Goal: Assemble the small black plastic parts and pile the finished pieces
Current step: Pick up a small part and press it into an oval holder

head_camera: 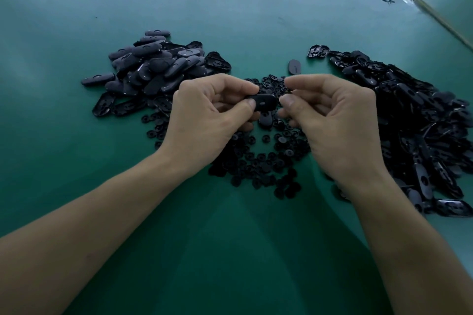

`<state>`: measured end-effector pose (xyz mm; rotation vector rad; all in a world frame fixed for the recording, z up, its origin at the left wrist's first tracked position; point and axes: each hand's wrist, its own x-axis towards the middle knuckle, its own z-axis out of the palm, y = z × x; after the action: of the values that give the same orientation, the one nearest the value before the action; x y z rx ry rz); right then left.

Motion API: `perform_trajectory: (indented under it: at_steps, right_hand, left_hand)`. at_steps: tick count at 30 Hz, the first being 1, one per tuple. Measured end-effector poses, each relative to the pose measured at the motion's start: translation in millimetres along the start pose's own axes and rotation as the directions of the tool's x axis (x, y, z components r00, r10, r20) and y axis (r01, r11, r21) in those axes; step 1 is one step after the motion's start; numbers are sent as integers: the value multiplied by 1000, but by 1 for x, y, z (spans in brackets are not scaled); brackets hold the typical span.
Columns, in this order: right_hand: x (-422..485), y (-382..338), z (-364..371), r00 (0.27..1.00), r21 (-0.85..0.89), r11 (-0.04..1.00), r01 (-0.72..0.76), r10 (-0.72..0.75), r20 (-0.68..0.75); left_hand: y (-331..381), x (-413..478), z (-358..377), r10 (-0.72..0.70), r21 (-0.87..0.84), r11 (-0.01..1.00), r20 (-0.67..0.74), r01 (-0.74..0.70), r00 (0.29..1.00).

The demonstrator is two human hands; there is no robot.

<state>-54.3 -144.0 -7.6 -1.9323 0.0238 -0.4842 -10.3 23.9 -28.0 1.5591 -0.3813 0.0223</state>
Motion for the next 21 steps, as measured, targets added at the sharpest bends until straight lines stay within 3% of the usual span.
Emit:
perform_trajectory:
  at_steps: [10,21]
  right_hand:
    - [-2,-4,3,1000,24,1000,5,-6,26]
    - [-5,-3,11,1000,-77,997,17,-15,25]
  left_hand:
    - [-2,1,-1,15,38,999,9,-15,1000]
    - [1,1,0,76,33,996,52,-78,996]
